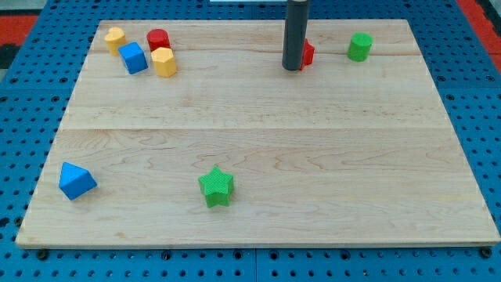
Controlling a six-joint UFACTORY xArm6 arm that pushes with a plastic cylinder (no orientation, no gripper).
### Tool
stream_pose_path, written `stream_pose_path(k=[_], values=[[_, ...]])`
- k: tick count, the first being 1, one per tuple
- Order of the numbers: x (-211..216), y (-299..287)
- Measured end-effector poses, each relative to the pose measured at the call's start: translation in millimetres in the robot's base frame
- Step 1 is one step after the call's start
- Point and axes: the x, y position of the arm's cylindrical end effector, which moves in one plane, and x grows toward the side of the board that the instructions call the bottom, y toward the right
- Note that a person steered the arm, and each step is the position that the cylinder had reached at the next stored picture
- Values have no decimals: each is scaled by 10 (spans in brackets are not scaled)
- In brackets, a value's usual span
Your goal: Point your arm at the bottom center
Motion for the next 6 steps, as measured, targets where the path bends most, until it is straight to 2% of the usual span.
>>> stream_pose_path(k=[1, 2, 3, 4, 5, 6], values=[[-91, -335], [-237, 345], [-307, 708], [-204, 437], [716, 575], [1576, 949]])
